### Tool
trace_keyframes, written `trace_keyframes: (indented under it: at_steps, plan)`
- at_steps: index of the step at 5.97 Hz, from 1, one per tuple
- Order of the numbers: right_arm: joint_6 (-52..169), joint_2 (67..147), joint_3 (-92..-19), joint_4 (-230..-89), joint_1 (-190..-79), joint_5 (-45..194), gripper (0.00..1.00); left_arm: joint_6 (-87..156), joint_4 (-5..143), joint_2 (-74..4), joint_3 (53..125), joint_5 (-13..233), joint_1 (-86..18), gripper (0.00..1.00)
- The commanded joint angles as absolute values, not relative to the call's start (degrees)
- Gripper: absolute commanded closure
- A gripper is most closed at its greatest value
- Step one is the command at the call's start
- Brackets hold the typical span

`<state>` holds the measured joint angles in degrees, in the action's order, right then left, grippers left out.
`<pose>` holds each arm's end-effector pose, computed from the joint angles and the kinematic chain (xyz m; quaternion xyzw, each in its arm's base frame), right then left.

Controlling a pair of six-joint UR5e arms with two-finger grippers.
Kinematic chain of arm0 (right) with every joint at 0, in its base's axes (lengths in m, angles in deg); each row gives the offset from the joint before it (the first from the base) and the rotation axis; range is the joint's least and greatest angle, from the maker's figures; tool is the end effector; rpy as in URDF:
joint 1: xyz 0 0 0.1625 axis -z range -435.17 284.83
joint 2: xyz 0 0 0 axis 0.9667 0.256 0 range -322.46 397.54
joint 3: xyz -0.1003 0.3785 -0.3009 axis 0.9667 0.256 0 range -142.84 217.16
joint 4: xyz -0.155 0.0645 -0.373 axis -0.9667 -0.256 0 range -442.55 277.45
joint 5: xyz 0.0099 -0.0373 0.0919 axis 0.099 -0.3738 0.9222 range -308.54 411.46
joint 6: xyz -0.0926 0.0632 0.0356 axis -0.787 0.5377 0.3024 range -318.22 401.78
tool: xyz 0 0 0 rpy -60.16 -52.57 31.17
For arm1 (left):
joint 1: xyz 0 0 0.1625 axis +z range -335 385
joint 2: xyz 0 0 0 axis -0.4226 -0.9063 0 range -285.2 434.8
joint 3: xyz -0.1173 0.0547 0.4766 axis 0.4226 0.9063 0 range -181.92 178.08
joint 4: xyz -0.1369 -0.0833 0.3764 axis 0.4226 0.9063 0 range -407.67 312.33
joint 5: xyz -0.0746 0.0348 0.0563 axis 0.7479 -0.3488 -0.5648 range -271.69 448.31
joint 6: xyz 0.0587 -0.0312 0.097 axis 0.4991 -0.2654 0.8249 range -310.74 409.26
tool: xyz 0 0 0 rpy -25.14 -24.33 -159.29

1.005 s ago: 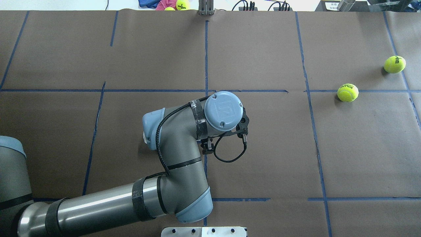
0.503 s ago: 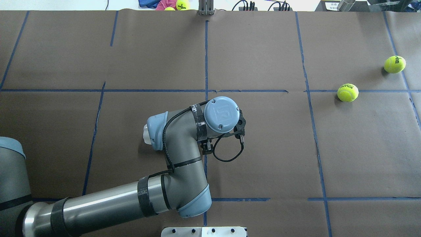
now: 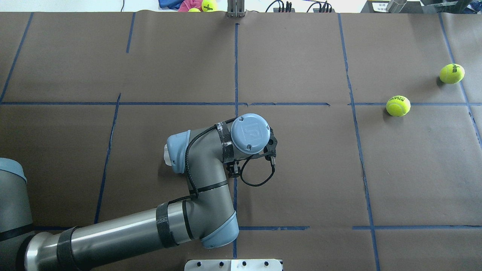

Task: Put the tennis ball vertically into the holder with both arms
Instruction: 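Close the left gripper around the can near its open end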

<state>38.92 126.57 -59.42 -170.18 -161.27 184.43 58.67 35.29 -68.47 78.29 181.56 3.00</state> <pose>0.0187 -0.5072 0.6730 0.0771 -0.3657 -0.0862 0.9235 0.7189 -0.4270 0.2269 0.2593 0.1765 0.6007 0.7354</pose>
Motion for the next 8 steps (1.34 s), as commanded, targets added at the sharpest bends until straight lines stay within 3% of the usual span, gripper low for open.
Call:
trace_keyframes:
  at_steps: [1,3,6,8]
  plan:
    - [38.9,126.6,-59.4,-170.2,-161.2,184.4,0.00,58.8,35.9,-68.0,78.2,181.6,3.0,0.08]
    - [39.0,126.6,-59.4,-170.2,-161.2,184.4,0.00,58.9,38.6,-66.6,78.2,181.6,3.0,0.07]
    - [39.0,126.3,-59.4,-170.2,-161.2,184.4,0.00,58.7,38.9,-67.1,79.1,181.6,2.6,0.26]
    - [39.0,126.2,-59.4,-170.2,-161.2,184.4,0.00,58.7,38.8,-70.2,84.0,183.0,-1.4,0.25]
